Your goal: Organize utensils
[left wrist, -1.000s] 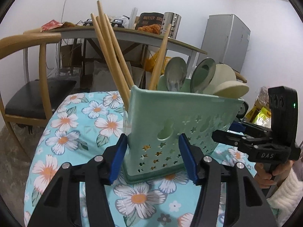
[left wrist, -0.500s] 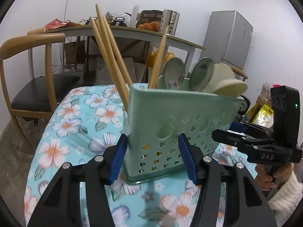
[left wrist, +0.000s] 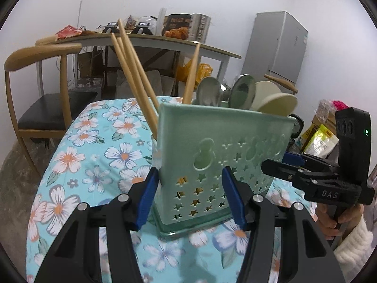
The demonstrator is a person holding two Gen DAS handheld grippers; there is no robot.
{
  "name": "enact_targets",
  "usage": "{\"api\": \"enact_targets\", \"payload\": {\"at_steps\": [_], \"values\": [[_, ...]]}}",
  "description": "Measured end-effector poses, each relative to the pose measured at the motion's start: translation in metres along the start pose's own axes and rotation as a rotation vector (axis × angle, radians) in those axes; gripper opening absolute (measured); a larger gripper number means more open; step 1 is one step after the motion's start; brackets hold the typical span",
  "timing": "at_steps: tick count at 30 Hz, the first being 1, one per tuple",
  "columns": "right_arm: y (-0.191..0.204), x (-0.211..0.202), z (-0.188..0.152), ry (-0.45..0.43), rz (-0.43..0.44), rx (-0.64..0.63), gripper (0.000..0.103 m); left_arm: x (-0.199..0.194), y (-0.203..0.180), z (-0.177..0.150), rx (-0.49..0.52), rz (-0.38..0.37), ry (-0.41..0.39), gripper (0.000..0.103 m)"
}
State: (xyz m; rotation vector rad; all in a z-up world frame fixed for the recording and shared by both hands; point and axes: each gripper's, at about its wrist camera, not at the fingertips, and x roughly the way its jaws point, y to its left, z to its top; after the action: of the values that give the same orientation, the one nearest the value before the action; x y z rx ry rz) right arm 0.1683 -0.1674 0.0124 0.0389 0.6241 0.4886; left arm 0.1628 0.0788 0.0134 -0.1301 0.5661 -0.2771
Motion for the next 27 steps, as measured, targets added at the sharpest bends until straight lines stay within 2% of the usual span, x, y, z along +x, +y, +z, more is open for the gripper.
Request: {"api": "enact_targets", "payload": {"at_steps": [7, 15, 21, 27], "values": [[0.012, -0.017, -0.018, -0.004, -0.037, -0.017, 0.061, -0.019, -0.013, -0.017, 0.023, 0.006, -0.002, 0.054], [0.022, -0.043, -0.036, -0.032, -0.038, 0.012, 0.061, -0.053, -0.021, -0.037, -0.014, -0.017, -0.034, 0.054], [0.031, -0.061, -0.057, -0.049, -0.024, 0.008, 0.061, -0.079, -0.032, -0.067, 0.007, -0.01, -0.045, 0.054], [0.037, -0.068, -0.071, -0.048, -0.046, -0.004, 0.062, -0.085, -0.041, -0.077, 0.047, 0.007, -0.05, 0.054]]}}
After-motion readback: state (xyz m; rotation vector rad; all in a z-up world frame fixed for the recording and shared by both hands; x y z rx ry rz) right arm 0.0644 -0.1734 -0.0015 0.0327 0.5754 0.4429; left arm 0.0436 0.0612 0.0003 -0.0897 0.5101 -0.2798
